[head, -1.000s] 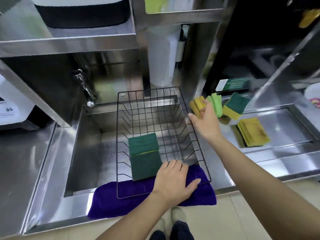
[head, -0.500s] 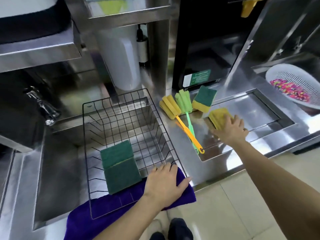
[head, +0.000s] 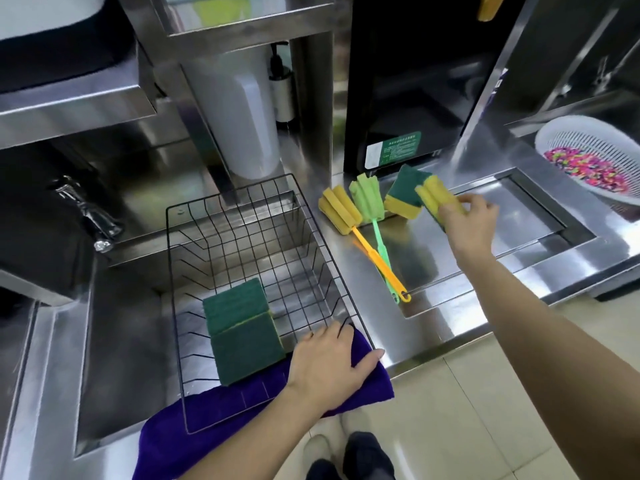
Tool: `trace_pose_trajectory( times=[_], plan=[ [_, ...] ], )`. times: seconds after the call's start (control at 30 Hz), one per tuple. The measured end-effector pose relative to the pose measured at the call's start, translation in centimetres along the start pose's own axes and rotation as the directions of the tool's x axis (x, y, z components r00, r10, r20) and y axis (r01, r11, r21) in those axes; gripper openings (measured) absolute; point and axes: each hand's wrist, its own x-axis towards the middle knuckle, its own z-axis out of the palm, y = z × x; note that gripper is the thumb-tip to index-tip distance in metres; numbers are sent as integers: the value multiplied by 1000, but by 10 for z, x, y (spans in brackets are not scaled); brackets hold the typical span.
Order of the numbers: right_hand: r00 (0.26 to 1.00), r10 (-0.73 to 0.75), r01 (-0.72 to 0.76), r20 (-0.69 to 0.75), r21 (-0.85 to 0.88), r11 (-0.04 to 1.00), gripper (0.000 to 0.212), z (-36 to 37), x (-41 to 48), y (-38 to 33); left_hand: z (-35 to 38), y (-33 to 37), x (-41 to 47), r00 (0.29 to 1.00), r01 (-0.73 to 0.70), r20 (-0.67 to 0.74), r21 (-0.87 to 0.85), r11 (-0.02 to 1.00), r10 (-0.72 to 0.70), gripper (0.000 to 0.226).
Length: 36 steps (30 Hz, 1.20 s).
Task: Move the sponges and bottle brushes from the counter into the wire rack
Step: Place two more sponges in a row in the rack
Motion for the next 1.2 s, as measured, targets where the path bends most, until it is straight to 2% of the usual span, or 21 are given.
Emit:
trace_pose_trajectory(
  times=[0.13, 0.2, 0.27, 0.3, 0.37, 0.4, 0.5, 0.6, 0.67, 0.8, 0.9, 1.0, 1.1, 1.2],
  plan=[
    [992, 23, -59, 126, 290, 955, 16, 14, -3, -44, -1, -5, -6, 999, -2, -49, -27, 1000, 1, 86],
    [961, 35, -128, 273, 334, 934, 15, 25, -11, -62, 0, -10, -11, 996, -14, -84, -37, 999, 10, 94],
    [871, 50, -236, 488, 326, 916, 13, 42, -25, -75, 2, -16, -18, 994, -23, -112, -53, 998, 17, 92],
    [808, 62, -293, 587, 308, 905, 20, 52, -31, -78, 4, -19, -21, 993, -26, -119, -59, 998, 19, 88],
    [675, 77, -412, 734, 287, 865, 35, 71, -44, -83, 5, -24, -27, 989, -19, -147, -66, 998, 9, 76],
    [616, 90, -463, 783, 267, 845, 33, 81, -50, -86, 4, -27, -30, 984, -10, -176, -60, 998, -1, 70],
    [477, 161, -534, 864, 139, 834, 21, 109, -64, -88, 6, -34, -39, 970, 15, -240, -59, 998, -29, 59],
    [371, 207, -477, 905, -5, 879, 39, 135, -76, -86, 8, -41, -48, 965, 24, -257, -77, 997, -43, 60],
    [324, 216, -432, 921, -59, 900, 42, 149, -85, -87, 9, -45, -52, 968, 33, -247, -82, 996, -53, 60],
    [323, 262, -395, 909, -122, 911, 40, 177, -98, -91, 10, -46, -57, 973, 35, -223, -88, 995, -54, 55],
    [295, 379, -398, 877, -248, 883, 33, 194, -104, -90, 11, -44, -57, 974, 25, -223, -94, 995, -45, 54],
    [256, 472, -436, 843, -335, 835, 44, 202, -104, -85, 10, -46, -56, 977, 30, -207, -82, 996, -47, 54],
    [306, 495, -508, 813, -300, 807, 53, 202, -99, -75, 12, -49, -56, 978, 28, -206, -73, 997, -42, 55],
    [369, 435, -531, 821, -198, 824, 56, 201, -90, -69, 14, -49, -55, 979, 16, -204, -58, 998, -28, 56]
  ],
)
